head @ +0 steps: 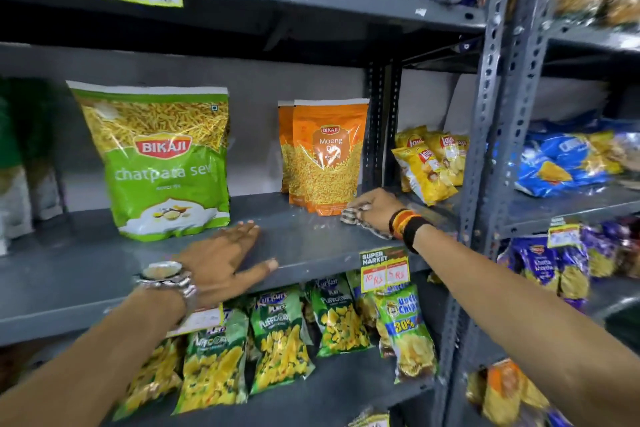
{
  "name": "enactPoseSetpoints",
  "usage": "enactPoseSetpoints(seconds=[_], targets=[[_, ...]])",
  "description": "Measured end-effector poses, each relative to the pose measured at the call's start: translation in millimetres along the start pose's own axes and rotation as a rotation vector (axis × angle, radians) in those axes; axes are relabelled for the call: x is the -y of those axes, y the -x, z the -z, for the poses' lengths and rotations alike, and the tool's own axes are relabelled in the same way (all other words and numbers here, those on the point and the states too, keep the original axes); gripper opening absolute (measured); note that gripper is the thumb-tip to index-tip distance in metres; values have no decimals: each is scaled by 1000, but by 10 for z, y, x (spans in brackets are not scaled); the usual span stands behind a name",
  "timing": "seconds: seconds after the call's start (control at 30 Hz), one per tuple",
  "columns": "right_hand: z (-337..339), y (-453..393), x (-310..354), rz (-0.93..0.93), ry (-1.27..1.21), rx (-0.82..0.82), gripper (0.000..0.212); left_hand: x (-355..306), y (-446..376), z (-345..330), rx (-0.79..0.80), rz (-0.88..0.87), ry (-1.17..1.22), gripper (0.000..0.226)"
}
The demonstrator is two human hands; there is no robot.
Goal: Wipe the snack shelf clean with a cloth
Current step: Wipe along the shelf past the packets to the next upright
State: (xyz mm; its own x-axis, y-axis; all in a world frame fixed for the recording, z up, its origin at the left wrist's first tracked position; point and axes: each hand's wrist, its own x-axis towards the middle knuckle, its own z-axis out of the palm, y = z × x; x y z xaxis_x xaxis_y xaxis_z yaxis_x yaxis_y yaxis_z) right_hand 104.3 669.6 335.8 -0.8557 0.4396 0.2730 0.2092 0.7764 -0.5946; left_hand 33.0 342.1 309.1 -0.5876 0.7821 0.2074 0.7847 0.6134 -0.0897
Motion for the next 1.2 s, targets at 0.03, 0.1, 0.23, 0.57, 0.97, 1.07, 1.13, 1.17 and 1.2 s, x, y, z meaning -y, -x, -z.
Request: enactPoseSetpoints(seconds=[0.03,0.1,0.23,0.57,0.97,1.07,1.13,1.17,1.2], targets=[[-31,56,100,40,-8,53,30,168,80,-18,15,30,-8,130],[-10,104,236,77,-50,116,31,463,214,-97,22,72,-12,129],[21,20,177,-29,2,-62,32,675,401,-214,12,65,-28,120],[-225,281,520,135,-19,67,30,614,437,-182,-15,18,-10,114],[-334,596,930,203,-114,274,30,574,473,-128,-5,32,6,125],[-363,548,785,144,-122,123,28,540,500,-97,9,43,1,120],[-505,656,851,154,-120,131,28,537,514,-87,22,35,-1,121],[-566,757,939,174,-118,156,27,540,520,-78,29,32,6,122],[-607,876,1035,204,-129,194,27,538,538,-66,30,23,8,122]])
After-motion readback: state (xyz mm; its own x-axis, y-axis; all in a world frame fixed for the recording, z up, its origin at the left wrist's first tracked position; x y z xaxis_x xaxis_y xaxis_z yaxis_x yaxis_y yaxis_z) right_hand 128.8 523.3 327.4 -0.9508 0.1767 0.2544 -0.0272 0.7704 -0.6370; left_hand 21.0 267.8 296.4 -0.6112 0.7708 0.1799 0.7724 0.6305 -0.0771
